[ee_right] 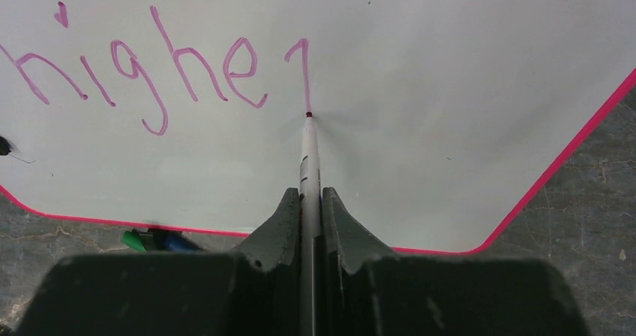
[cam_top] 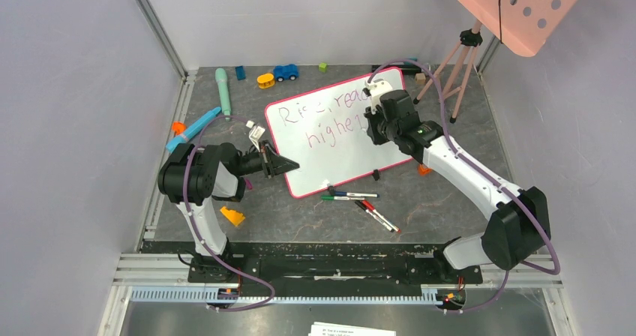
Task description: Write a sentence on the whiteboard
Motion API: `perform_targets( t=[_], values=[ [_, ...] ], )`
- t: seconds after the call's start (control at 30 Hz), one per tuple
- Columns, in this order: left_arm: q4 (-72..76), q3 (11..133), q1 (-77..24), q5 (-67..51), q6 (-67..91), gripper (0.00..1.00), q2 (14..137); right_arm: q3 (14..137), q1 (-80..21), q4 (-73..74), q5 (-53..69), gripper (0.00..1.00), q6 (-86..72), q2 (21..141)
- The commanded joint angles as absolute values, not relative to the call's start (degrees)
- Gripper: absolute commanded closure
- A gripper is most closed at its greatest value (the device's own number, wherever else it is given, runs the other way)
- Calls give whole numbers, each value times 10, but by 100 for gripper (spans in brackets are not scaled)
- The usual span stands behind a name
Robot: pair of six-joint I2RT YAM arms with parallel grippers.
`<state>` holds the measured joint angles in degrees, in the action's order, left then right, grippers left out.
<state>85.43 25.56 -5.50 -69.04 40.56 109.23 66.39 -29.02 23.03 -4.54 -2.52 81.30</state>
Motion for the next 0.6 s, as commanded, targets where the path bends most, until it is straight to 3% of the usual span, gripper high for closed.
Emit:
perform_targets(
  t=[0.0,0.57],
  values=[
    [892,253,-64,-737,332,93,1089,661,-287,219,-48,100,-29,808],
    [892,253,-64,-737,333,93,1090,734,-286,219,-52,100,-12,847]
  ],
)
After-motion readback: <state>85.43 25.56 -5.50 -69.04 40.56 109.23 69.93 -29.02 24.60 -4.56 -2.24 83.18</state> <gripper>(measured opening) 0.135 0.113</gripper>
